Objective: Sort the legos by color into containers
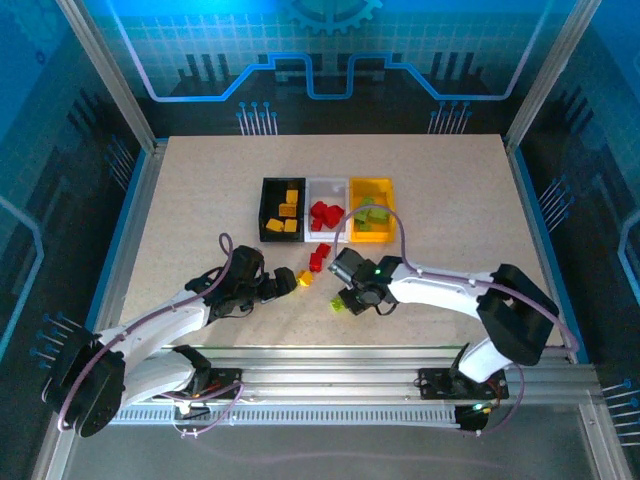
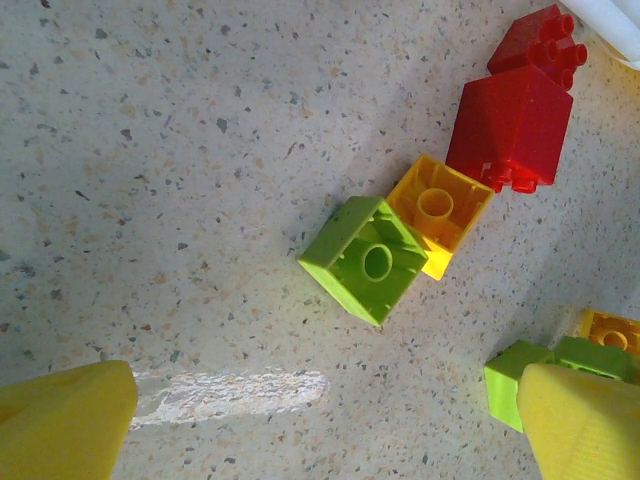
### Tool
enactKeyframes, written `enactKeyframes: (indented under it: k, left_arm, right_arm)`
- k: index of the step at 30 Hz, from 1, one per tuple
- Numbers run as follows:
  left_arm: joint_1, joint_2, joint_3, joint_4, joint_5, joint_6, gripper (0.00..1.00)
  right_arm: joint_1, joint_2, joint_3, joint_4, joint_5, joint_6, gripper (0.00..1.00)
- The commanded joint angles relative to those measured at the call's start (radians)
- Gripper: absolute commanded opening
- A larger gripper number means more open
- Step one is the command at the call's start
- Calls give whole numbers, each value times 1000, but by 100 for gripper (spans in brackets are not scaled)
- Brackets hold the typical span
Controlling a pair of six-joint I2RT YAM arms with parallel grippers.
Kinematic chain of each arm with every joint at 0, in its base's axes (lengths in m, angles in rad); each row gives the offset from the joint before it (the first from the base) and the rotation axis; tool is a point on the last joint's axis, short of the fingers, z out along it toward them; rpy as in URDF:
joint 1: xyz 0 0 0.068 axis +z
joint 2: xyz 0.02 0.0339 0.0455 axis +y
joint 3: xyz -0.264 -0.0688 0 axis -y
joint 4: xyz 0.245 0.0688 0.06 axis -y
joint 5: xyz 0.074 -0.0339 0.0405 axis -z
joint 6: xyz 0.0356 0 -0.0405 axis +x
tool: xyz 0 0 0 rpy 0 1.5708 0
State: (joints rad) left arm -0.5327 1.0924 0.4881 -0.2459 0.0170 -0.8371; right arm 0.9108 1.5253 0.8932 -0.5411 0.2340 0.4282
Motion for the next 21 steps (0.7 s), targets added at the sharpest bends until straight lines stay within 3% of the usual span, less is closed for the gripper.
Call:
enactKeyframes:
  k: [1,7,13,21]
  left_arm:
    - [6,8,20,-6,15,-3,99]
    - [6,8,20,0,21,-9,99]
    - [6,9,42,-14,26,-8,99]
    - [5,-20,53,-37,21,-13,99]
  right_arm:
    - [-52,-110,9,-52,53,-2,21]
    - [-289,-141,191,-79,87,-5,21]
    - [-419,142,457,-80,95,-10,22]
    - [-472,463,788,-165,114,6,26]
